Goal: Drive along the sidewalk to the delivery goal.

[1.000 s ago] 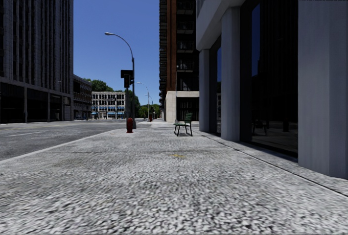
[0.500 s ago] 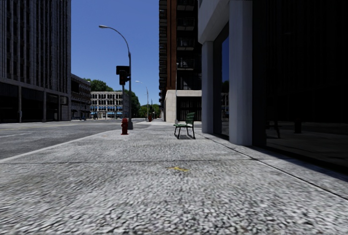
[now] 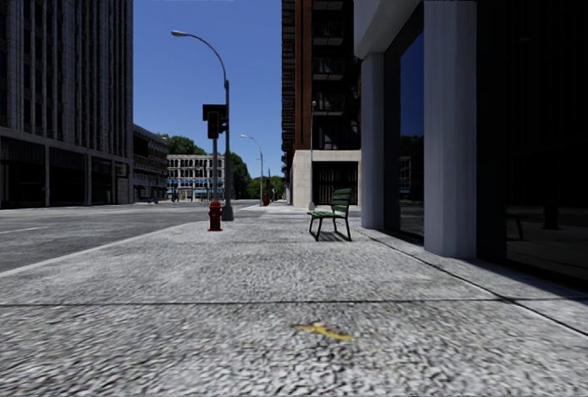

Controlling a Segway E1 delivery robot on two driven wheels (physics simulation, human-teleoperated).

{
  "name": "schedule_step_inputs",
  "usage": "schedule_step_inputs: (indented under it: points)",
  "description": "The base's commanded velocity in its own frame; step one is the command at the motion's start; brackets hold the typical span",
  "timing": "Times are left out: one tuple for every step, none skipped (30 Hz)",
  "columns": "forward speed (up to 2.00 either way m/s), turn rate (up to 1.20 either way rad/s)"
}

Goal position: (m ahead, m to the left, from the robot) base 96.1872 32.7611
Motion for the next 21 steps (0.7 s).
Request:
schedule_step_inputs:
  points:
    - [2.00,0.00]
    - [2.00,0.00]
    - [2.00,0.00]
    - [2.00,0.00]
    - [2.00,0.37]
    - [2.00,0.37]
    - [2.00,0.80]
    - [2.00,0.95]
    - [2.00,1.02]
    - [2.00,1.03]
    - [2.00,0.25]
    - [2.00,0.10]
    - [2.00,0.10]
    - [2.00,0.06]
    - [2.00,0.03]
    - [2.00,0.00]
    - [2.00,0.00]
    - [2.00,0.00]
    - [2.00,0.00]
    - [2.00,0.00]
    - [2.00,0.00]
